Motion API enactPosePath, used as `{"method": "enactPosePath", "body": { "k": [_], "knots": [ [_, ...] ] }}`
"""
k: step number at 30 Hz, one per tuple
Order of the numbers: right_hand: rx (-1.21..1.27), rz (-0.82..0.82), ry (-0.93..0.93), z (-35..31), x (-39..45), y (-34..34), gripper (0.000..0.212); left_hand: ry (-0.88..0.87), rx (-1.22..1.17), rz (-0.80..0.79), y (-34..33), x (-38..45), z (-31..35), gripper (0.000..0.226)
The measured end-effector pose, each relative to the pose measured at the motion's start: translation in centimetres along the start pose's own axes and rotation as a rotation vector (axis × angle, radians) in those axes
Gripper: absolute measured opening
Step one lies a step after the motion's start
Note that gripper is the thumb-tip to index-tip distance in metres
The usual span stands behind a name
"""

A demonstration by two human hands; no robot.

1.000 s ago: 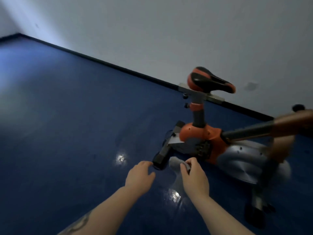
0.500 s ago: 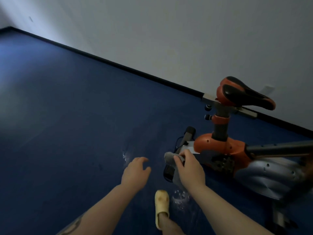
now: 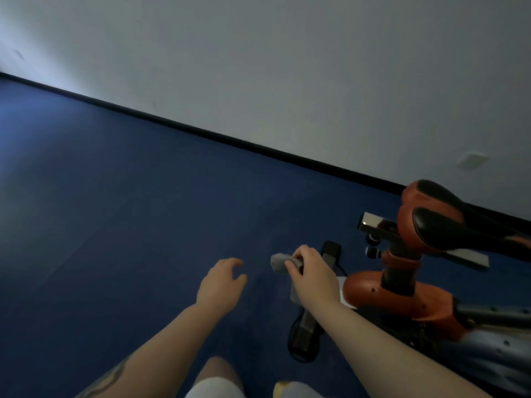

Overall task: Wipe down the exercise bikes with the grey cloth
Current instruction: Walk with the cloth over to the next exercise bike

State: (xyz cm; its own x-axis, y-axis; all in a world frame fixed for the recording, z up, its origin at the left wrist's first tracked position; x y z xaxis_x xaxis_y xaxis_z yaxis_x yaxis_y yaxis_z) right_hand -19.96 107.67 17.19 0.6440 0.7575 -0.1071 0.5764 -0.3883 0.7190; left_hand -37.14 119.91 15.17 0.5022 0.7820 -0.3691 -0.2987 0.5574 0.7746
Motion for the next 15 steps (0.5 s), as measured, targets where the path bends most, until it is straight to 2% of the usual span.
{"method": "enactPosePath", "body": {
  "k": [7,15],
  "knots": [
    [-0.028,0.139,-0.088,-1.4,11.7,0.6,0.015,-0.167,0.09,-0.084,2.4,13.8,4.4,0.043],
    [0.015,0.345,-0.335,-0.2,22.1,3.5,0.016,-0.363,0.237,-0.217,4.8,28.5,12.7,0.042]
  ]
}}
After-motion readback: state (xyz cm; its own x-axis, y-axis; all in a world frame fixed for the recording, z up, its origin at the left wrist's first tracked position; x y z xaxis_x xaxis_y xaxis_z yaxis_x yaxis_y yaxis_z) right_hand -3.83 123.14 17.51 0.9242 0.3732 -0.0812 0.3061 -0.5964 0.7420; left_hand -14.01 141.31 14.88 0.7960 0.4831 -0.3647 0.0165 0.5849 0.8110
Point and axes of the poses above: each hand's wrist, its own x-axis towards the middle knuckle, its own y-axis out of the back of the hand, z = x × y, the point moved 9 cm from there along x, towards the middle knuckle, and after that the axes turned 2 degrees about x, right-handed, at the moved point
